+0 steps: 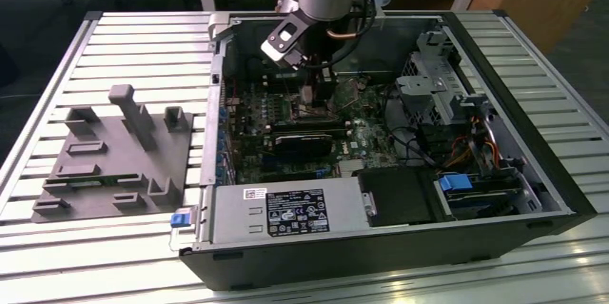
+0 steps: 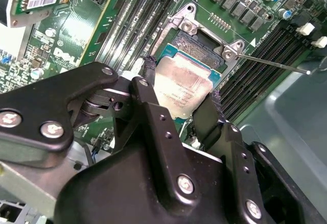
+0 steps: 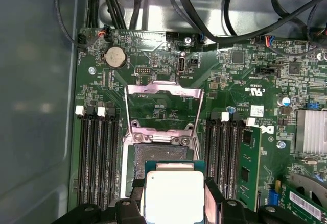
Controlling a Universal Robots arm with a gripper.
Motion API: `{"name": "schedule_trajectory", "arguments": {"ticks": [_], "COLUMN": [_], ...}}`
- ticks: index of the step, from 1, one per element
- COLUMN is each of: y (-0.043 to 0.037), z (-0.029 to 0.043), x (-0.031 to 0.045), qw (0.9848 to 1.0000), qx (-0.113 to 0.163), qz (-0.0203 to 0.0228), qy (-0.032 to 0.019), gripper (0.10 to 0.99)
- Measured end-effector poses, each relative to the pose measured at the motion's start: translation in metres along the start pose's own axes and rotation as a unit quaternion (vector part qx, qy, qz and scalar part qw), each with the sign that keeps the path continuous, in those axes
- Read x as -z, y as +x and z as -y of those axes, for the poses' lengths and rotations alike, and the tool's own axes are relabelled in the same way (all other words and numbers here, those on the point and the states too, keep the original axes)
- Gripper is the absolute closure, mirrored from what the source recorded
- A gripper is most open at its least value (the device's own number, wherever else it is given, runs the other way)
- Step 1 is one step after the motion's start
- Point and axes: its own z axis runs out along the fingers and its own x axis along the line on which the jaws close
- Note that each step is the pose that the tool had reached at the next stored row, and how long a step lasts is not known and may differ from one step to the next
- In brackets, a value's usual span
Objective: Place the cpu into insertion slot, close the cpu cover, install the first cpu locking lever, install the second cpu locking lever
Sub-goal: 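Place the cpu into insertion slot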
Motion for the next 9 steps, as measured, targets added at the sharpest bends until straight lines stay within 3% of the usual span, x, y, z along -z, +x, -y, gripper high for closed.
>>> {"name": "schedule_trajectory", "arguments": {"ticks": [9], "y": [0.0015], "z": [0.0000], "x": [-0.0065], "qw": [1.0000], "qx": [0.000], "qz": [0.0001], "qy": [0.0000], "gripper": [0.545]}}
